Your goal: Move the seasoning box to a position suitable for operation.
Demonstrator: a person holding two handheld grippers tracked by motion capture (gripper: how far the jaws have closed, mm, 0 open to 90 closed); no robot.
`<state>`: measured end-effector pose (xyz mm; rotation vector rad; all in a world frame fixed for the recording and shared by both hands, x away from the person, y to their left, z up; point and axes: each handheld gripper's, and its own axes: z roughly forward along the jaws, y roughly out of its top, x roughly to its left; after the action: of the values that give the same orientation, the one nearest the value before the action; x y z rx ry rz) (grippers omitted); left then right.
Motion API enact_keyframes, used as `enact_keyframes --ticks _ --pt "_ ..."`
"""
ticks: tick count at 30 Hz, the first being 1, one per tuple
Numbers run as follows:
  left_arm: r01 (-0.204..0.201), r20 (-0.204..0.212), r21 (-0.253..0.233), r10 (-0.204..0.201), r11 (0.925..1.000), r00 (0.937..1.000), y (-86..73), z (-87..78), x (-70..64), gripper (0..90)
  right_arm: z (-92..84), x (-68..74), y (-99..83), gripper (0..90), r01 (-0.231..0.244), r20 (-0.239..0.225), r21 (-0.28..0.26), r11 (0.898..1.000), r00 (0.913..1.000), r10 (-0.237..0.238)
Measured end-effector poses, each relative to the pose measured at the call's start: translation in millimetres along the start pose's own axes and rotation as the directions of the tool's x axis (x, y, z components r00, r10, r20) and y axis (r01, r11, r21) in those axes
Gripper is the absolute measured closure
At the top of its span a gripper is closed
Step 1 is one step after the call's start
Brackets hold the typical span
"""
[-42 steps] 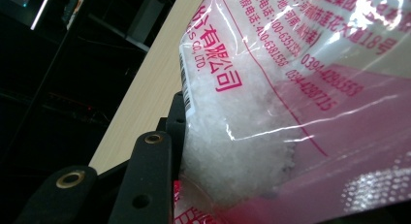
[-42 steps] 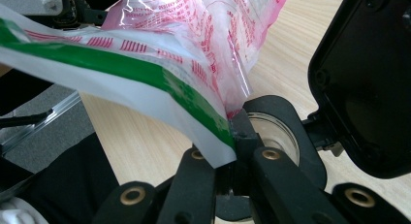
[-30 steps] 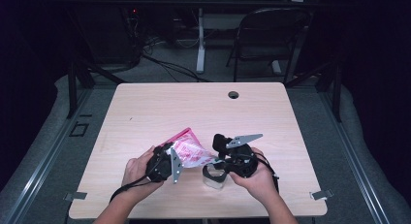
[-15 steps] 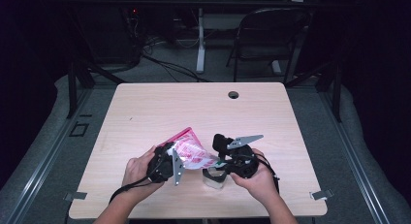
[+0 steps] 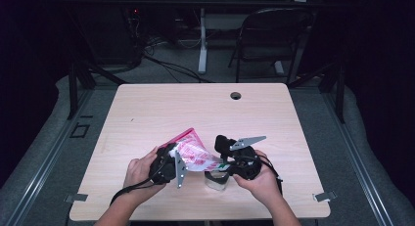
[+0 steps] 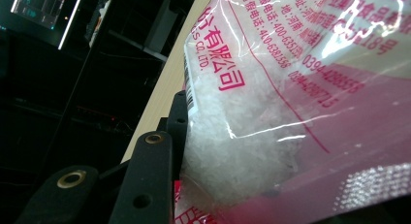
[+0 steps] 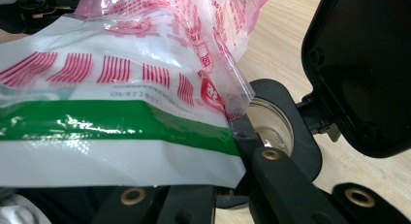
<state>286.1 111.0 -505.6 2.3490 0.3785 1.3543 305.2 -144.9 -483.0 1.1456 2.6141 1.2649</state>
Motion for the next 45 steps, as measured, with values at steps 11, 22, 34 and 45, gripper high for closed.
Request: enact_keyframes --ticks 11,22,34,45 --pt "-0.027 -0.024 0.001 0.027 0.9996 0.9994 3.6 -2.9 -0.3 66.4 -0.4 -0.6 -1.1 90.0 -0.008 0.001 0.000 1.000 1.0000 0.008" --pt "-0.047 -0.041 -0.001 0.047 0.9989 0.9981 7.8 -5.1 -0.1 66.4 -1.4 -1.6 -2.2 90.0 -0.011 0.000 -0.001 1.000 0.9999 0.011" --pt "-0.071 -0.059 -0.008 0.071 0.9974 0.9958 11.6 -7.5 -0.1 66.4 -1.7 -3.2 -3.7 90.0 -0.015 0.006 0.006 1.000 0.9999 0.015" --pt "-0.082 -0.066 -0.013 0.081 0.9966 0.9946 15.3 -8.8 -1.6 66.6 -0.8 -7.1 -6.1 90.0 -0.028 0.004 0.010 1.000 0.9996 0.028"
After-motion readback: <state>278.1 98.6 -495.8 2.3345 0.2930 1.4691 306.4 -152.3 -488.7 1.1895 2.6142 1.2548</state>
